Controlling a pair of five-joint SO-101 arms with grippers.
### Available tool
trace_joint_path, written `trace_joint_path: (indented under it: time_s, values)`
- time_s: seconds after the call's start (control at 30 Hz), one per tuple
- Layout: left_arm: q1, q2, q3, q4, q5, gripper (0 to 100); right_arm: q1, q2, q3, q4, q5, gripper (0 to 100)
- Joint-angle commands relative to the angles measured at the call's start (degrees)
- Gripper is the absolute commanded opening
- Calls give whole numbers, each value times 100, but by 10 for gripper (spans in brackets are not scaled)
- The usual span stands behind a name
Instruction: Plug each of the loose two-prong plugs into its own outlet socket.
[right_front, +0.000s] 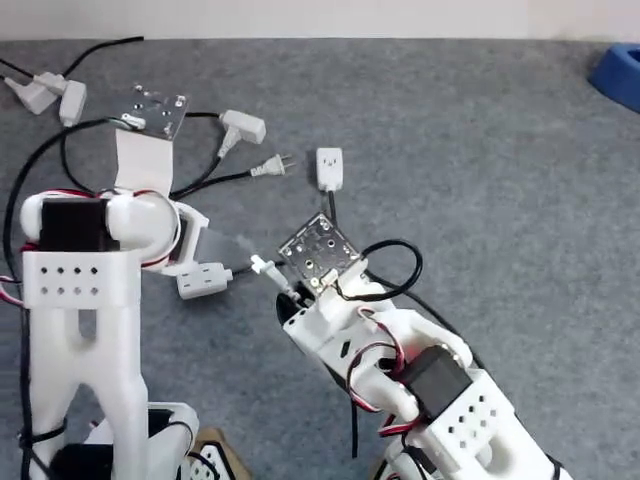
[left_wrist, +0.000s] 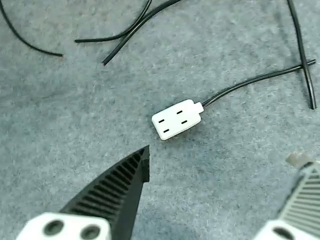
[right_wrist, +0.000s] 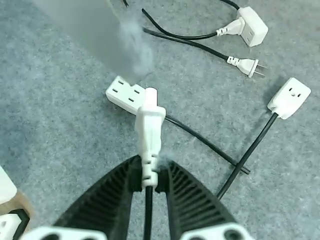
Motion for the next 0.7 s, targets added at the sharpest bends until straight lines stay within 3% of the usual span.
trace_joint_path:
  time_s: [0.0, 0.3, 0.67]
  values:
    - [84, 57, 4, -18, 53, 430, 13, -110, -92, -127, 26, 8]
    - [277, 22, 1209, -844, 53, 429, -374, -75, -804, 180, 18, 8]
    - [251, 13, 1420, -967, 35, 429, -286, 198, -857, 207, 18, 8]
